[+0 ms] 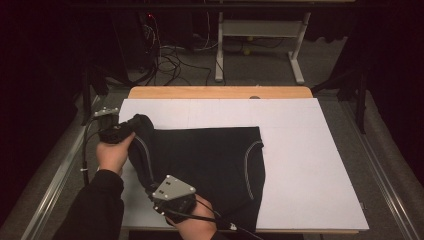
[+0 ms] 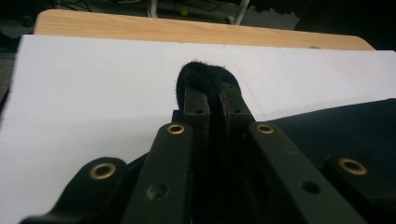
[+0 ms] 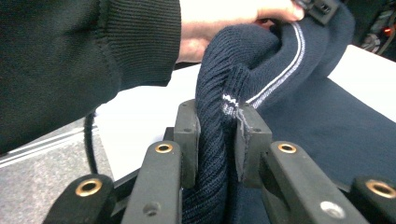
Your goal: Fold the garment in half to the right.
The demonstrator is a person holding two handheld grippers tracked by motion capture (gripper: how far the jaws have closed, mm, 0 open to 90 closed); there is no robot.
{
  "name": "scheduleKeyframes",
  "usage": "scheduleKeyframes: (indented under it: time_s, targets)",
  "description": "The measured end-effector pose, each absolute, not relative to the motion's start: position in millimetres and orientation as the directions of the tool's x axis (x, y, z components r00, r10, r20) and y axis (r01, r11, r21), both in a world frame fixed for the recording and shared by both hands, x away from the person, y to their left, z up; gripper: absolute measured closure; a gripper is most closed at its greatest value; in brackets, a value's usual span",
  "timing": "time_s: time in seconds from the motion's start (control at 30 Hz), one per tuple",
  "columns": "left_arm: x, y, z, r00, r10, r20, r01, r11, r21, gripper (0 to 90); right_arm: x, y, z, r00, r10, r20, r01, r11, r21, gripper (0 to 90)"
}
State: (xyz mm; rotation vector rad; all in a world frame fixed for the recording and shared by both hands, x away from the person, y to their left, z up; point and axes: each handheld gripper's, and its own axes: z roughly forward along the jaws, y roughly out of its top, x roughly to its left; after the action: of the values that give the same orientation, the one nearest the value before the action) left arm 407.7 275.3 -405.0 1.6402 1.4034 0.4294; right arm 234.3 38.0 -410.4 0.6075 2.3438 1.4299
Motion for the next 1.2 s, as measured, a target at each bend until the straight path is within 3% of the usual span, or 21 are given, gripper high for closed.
scheduleKeyframes:
  time_s: [0.57, 1.2]
  targets:
    - [421, 181, -400, 0.316, 0.915, -0.250, 0.565, 0.030, 0.824, 80.6, 234, -44, -416, -0.784, 0.620, -0.035, 0.219, 0.328, 0.919, 74.7]
    - [434, 104, -396, 0.392, 0.888, -0.239, 0.537, -0.010, 0.844, 80.5, 225, -99, -433, -0.722, 0.691, -0.029, 0.251, 0.302, 0.920, 74.5]
